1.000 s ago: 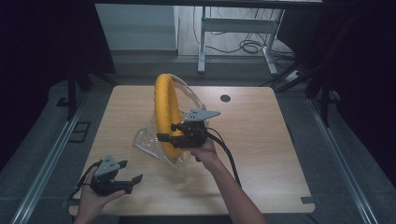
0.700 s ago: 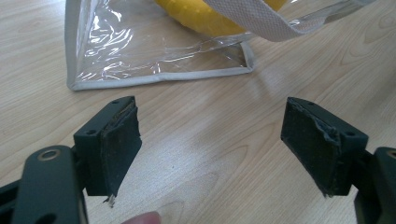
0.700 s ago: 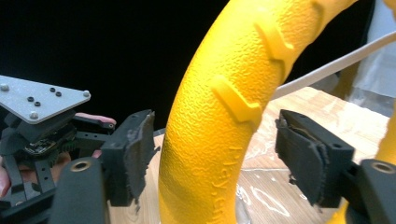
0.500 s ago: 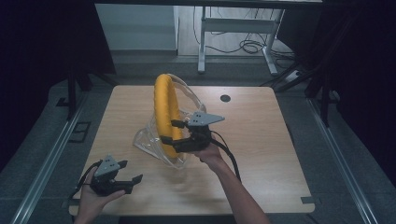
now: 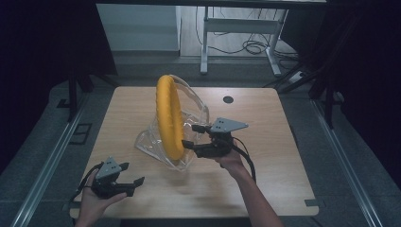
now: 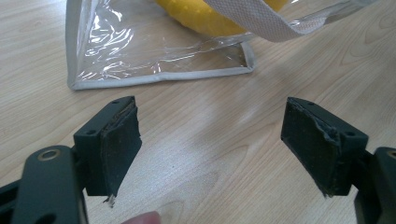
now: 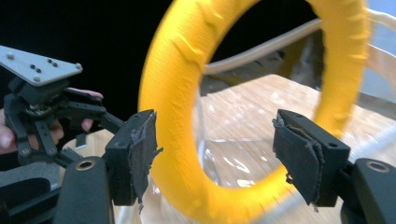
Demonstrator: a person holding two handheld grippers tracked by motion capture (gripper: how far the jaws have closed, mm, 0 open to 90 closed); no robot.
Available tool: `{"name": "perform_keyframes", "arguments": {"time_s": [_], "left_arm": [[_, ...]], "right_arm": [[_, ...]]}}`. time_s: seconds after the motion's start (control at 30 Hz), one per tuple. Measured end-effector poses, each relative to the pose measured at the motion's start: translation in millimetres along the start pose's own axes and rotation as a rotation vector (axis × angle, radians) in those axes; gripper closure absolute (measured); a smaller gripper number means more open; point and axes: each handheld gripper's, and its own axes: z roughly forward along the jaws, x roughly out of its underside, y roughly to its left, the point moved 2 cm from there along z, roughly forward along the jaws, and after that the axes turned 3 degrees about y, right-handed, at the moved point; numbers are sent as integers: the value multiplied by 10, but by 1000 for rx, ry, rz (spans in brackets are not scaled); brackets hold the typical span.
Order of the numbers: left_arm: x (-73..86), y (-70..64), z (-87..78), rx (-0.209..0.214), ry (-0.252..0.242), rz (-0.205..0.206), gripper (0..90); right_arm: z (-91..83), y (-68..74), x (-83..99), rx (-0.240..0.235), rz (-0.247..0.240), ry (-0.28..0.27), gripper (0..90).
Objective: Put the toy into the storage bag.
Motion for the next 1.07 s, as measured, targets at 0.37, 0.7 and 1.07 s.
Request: {"name": "perform_keyframes", "arguments": {"time_s": [0.37, 0.7, 1.07], "left_arm": [[0, -7, 8, 1, 4, -1, 196], [-7, -22, 22, 0, 9, 4, 196], [-6, -24, 8, 1, 3, 4, 195]], "right_arm": [[-411, -175, 347, 68, 10, 48, 315], [-604, -259, 541, 102, 32, 53, 322], [-602, -236, 596, 108, 38, 57, 323]]}}
